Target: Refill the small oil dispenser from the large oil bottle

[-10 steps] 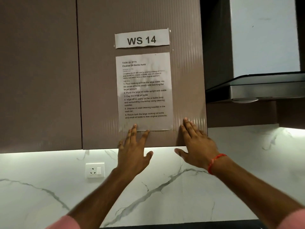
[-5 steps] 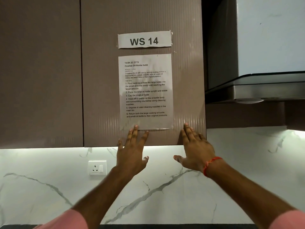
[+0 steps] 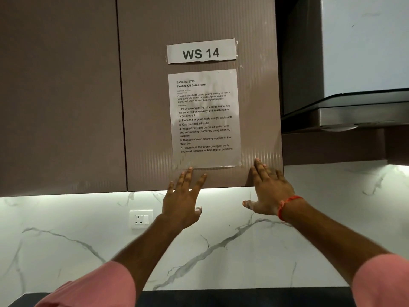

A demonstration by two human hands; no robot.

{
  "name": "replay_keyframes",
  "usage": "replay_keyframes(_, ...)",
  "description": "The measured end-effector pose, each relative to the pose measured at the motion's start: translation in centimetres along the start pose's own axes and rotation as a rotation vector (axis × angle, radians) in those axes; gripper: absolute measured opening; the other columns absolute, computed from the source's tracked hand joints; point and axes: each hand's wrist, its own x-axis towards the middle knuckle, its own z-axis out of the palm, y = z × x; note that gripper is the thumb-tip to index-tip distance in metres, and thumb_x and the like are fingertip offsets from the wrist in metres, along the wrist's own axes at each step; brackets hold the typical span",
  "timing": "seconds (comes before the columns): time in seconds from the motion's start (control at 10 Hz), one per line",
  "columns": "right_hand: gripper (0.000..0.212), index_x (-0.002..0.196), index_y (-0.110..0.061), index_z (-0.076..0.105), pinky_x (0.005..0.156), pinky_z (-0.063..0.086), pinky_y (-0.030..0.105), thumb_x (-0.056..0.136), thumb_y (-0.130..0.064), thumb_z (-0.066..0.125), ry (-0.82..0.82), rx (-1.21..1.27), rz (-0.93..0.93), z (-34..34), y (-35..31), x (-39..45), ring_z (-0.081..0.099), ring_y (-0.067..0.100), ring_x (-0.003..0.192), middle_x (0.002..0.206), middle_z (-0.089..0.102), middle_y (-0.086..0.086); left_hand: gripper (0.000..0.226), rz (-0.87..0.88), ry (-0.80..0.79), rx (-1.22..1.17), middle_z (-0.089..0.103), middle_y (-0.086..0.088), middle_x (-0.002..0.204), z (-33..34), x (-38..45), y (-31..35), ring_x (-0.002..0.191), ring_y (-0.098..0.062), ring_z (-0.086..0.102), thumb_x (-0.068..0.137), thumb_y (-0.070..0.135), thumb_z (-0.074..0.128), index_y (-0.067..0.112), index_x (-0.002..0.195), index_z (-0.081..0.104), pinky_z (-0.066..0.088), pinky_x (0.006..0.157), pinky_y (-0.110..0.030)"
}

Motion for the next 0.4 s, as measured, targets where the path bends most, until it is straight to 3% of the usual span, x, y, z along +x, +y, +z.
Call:
replay_keyframes(0.2, 0.103, 0.163, -0.017, -0.005, 0.124, -0.005, 0.055, 0.092, -0.076, 0.041, -0.060, -0.001, 0.044, -1.3, -0.4, 0.1, -0.004, 0.030, 0.159, 0.171, -0.015, 0.008, 0.084, 0.039, 0.260, -0.098, -0.002, -0.013, 0.171, 1.0, -0.5, -2.4, 0.158, -0.034, 0.006, 0.098, 0.051, 0.052, 0.028, 0.163, 0.004, 0.014, 0.123, -0.049)
replay_keyframes(0.3, 0.093, 0.164, -0.018, 0.004, 0.125, -0.001, 0.056, 0.096, -0.069, 0.043, 0.042, 0.069, 0.060, -2.4, -1.1, -0.1, 0.013, 0.028, 0.158, 0.172, 0.007, 0.007, 0.077, 0.045, 0.390, -0.121, 0.004, -0.014, 0.171, 0.5, -0.2, -3.1, 0.157, -0.034, 0.009, 0.100, 0.055, 0.039, 0.025, 0.163, 0.007, 0.014, 0.123, -0.051)
replay_keyframes(0.4, 0.088, 0.163, -0.018, 0.005, 0.126, 0.002, 0.056, 0.099, -0.065, 0.042, 0.180, 0.095, 0.073, -3.5, -2.2, 0.2, 0.016, 0.029, 0.158, 0.171, 0.015, 0.007, 0.076, 0.023, 0.464, -0.162, -0.001, -0.013, 0.171, -0.1, 0.5, -3.2, 0.158, -0.032, 0.005, 0.100, 0.058, 0.028, 0.024, 0.164, 0.004, 0.008, 0.124, -0.048)
